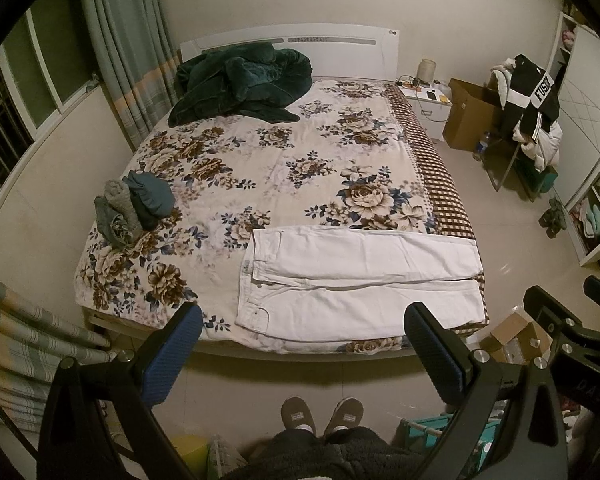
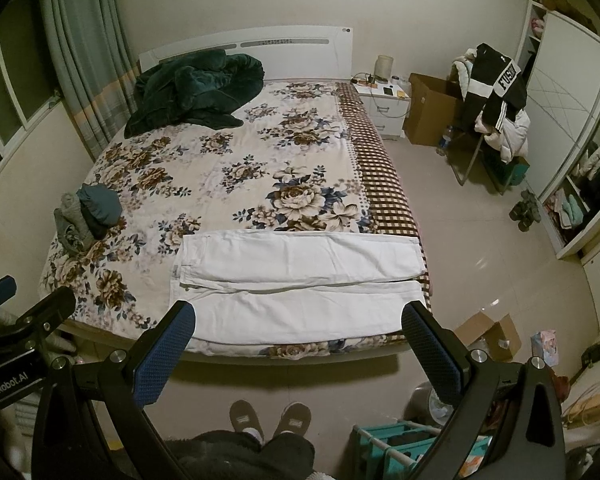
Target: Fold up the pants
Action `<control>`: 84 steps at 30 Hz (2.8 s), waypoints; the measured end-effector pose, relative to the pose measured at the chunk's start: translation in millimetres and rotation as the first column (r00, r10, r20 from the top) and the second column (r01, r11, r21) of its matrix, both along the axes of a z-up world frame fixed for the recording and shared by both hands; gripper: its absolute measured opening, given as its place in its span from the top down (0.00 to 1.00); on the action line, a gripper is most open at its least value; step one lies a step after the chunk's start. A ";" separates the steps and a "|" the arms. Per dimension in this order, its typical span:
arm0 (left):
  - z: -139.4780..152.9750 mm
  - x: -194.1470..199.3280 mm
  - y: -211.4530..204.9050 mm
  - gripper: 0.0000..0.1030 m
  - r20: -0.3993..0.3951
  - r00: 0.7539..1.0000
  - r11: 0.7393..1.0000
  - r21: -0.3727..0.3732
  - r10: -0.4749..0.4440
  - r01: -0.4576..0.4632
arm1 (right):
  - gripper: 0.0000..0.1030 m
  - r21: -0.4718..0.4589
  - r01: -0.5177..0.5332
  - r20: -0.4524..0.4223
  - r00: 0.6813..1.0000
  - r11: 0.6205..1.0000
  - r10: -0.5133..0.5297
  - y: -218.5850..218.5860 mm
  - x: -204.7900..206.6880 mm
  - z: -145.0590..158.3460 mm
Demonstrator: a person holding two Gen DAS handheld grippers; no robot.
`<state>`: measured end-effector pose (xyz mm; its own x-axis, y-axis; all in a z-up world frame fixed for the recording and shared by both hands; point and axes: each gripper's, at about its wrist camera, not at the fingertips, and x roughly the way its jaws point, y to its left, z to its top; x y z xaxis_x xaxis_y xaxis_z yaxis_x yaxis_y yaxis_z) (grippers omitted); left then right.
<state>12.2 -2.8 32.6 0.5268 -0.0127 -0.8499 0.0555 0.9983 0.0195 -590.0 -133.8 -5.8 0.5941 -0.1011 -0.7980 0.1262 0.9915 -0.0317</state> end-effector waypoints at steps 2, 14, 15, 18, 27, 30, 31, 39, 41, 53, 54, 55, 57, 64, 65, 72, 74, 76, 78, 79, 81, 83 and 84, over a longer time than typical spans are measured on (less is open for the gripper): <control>2.1 0.2 -0.2 0.00 0.001 1.000 1.000 0.000 -0.001 0.001 | 0.00 0.000 0.000 0.000 1.000 1.000 0.000 0.0 0.1 0.2; 4.9 0.9 -0.5 0.00 0.002 1.000 1.000 -0.002 0.003 -0.003 | 0.00 0.003 0.000 -0.011 1.000 1.000 0.000 2.6 2.0 -1.5; 3.8 0.0 -0.1 0.00 0.003 1.000 1.000 -0.001 0.003 -0.003 | 0.00 0.003 0.000 -0.011 1.000 1.000 0.000 2.5 2.5 -1.5; 8.4 2.6 -1.8 0.00 0.001 1.000 1.000 0.001 0.007 -0.007 | 0.00 0.005 -0.001 -0.013 1.000 1.000 0.001 7.1 5.2 -9.5; -34.7 38.7 -19.7 0.00 0.010 0.997 0.995 0.054 0.082 -0.082 | 0.00 0.006 0.027 -0.043 0.999 1.000 -0.027 -26.4 35.4 -55.1; -52.0 63.9 -27.9 0.00 0.016 0.992 0.988 0.086 0.125 -0.126 | 0.00 0.004 0.060 -0.058 0.997 0.998 -0.059 -47.3 61.4 -79.4; -58.3 70.7 -30.9 0.00 0.013 0.991 0.987 0.093 0.133 -0.134 | 0.00 0.009 0.067 -0.065 0.996 0.998 -0.066 -56.1 72.0 -88.3; -123.0 132.2 -45.8 0.00 -0.042 0.983 0.969 0.183 0.177 -0.166 | 0.00 0.034 0.095 -0.120 0.989 0.995 -0.091 -116.8 160.0 -160.2; -140.9 152.4 -45.8 0.00 -0.076 0.979 0.965 0.198 0.191 -0.173 | 0.00 0.039 0.113 -0.133 0.985 0.993 -0.107 -128.1 184.5 -178.0; -299.9 320.2 -20.0 0.00 -0.316 0.907 0.953 0.211 0.277 -0.218 | 0.00 0.013 0.261 -0.286 0.926 0.965 -0.247 -193.6 376.4 -330.7; -319.6 337.9 -18.2 0.00 -0.342 0.895 0.951 0.214 0.287 -0.223 | 0.00 0.023 0.284 -0.314 0.912 0.959 -0.263 -202.3 395.9 -351.4; -338.6 354.7 -16.3 0.00 -0.369 0.881 0.949 0.216 0.298 -0.230 | 0.00 0.031 0.303 -0.333 0.902 0.953 -0.276 -209.7 410.8 -367.6; -373.4 383.0 -12.9 0.00 -0.415 0.852 0.945 0.212 0.318 -0.249 | 0.00 0.046 0.359 -0.384 0.868 0.932 -0.315 -227.9 445.3 -409.0; -493.8 470.3 14.0 0.00 -0.577 0.706 0.908 0.193 0.411 -0.372 | 0.00 0.124 0.581 -0.515 0.731 0.805 -0.448 -292.1 523.3 -536.5; -509.5 478.6 21.8 0.00 -0.601 0.674 0.895 0.185 0.430 -0.406 | 0.00 0.140 0.629 -0.541 0.695 0.764 -0.473 -304.9 537.3 -561.7; -563.9 488.1 69.2 0.02 -0.638 0.517 0.786 0.240 0.570 -0.570 | 0.00 0.178 0.818 -0.652 0.515 0.548 -0.556 -353.5 565.7 -659.7; -566.5 480.9 78.3 0.22 -0.629 0.498 0.764 0.257 0.597 -0.592 | 0.03 0.174 0.840 -0.663 0.486 0.513 -0.570 -359.5 571.2 -678.3; -570.9 474.1 85.4 0.43 -0.629 0.489 0.753 0.249 0.604 -0.609 | 0.15 0.160 0.856 -0.676 0.458 0.491 -0.578 -363.4 574.5 -695.3; -573.8 464.4 89.9 0.53 -0.629 0.493 0.750 0.229 0.601 -0.621 | 0.27 0.140 0.866 -0.687 0.434 0.480 -0.582 -364.8 575.4 -710.3; -572.7 458.9 90.9 0.58 -0.623 0.502 0.748 0.214 0.599 -0.628 | 0.34 0.143 0.868 -0.687 0.432 0.475 -0.584 -365.2 575.1 -715.4; -567.4 448.0 92.0 0.67 -0.603 0.528 0.749 0.185 0.598 -0.637 | 0.49 0.161 0.868 -0.679 0.443 0.469 -0.586 -363.6 572.8 -722.6; -555.0 431.7 94.4 0.85 -0.577 0.553 0.747 0.158 0.601 -0.646 | 0.79 0.186 0.853 -0.660 0.476 0.488 -0.581 -360.8 571.1 -725.8; -545.6 422.2 95.6 0.92 -0.555 0.570 0.750 0.159 0.606 -0.642 | 0.85 0.197 0.847 -0.655 0.488 0.493 -0.576 -357.9 572.3 -723.9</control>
<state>434.4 92.9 -513.0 -0.1271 0.0835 -0.9884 -0.5994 0.7875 0.1436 -17.7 -491.6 -729.7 0.0371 0.1278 -0.9911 0.8949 0.4371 0.0899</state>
